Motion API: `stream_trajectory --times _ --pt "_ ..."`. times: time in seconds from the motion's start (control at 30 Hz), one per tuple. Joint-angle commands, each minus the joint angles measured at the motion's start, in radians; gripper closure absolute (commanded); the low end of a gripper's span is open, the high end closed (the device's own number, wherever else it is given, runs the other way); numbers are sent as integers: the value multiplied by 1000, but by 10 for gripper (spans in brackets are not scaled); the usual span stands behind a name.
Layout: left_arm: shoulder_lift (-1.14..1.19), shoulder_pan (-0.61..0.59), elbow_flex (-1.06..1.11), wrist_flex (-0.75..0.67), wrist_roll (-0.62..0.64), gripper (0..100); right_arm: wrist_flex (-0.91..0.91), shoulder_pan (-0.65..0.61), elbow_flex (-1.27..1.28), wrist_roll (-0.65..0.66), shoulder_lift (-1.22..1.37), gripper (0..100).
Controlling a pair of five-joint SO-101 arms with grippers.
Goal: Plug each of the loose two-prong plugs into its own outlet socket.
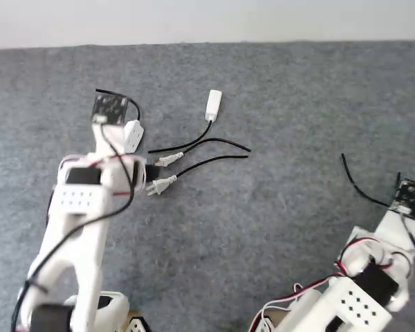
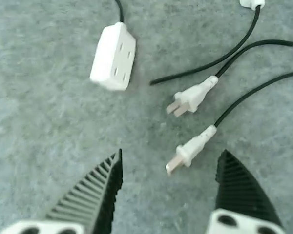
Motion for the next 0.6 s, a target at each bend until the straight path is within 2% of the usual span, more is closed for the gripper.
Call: stream_trajectory --times 0.0,0.13,0.3,0.57 --pt "97 38 -160 8 5 706 -81 -16 69 -11 -16 819" --pt "141 92 -223 -20 -25 706 -196 -85 210 -2 -18 819" --pt "239 123 -275 -120 -34 706 -177 -90 215 -2 -18 819" --pt "422 114 -424 -123 -37 706 -177 -117 221 0 -18 819"
